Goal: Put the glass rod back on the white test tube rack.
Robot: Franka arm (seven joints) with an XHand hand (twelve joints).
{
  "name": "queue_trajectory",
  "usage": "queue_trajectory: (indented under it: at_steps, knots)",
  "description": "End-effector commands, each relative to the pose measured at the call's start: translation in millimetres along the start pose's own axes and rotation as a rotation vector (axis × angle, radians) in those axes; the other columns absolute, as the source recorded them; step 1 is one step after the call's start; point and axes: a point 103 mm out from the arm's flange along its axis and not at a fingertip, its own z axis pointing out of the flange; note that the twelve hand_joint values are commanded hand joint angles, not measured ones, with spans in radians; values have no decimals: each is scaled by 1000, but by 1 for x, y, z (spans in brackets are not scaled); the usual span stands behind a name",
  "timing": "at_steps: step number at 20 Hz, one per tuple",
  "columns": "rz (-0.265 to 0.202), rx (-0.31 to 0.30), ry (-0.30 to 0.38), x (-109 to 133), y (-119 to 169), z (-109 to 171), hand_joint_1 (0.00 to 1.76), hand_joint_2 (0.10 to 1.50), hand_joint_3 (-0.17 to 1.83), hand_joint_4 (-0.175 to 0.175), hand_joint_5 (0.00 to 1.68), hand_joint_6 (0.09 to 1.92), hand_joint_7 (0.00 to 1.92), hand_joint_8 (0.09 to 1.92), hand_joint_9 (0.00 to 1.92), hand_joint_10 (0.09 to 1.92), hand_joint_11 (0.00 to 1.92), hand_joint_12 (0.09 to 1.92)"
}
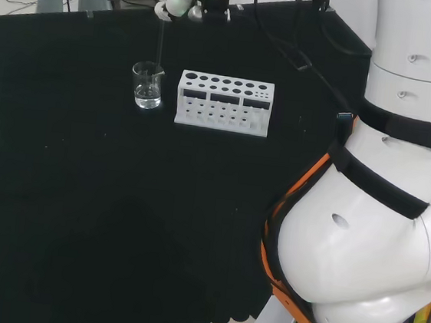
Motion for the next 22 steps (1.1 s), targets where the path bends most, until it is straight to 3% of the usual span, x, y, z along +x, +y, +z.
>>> queue_trajectory:
  at_steps: [1,9,22]
  knots:
    - [22,-66,15,3,-15,-45,1230,443,973,-175,1398,599,1694,844,1920,617,1373,693]
    - [46,-118,16,-3,-25,-76,1230,443,973,-175,1398,600,1694,844,1920,618,1373,693]
    - [147,-137,5,-57,-36,-87,1230,443,973,-175,1398,599,1694,845,1920,617,1373,694]
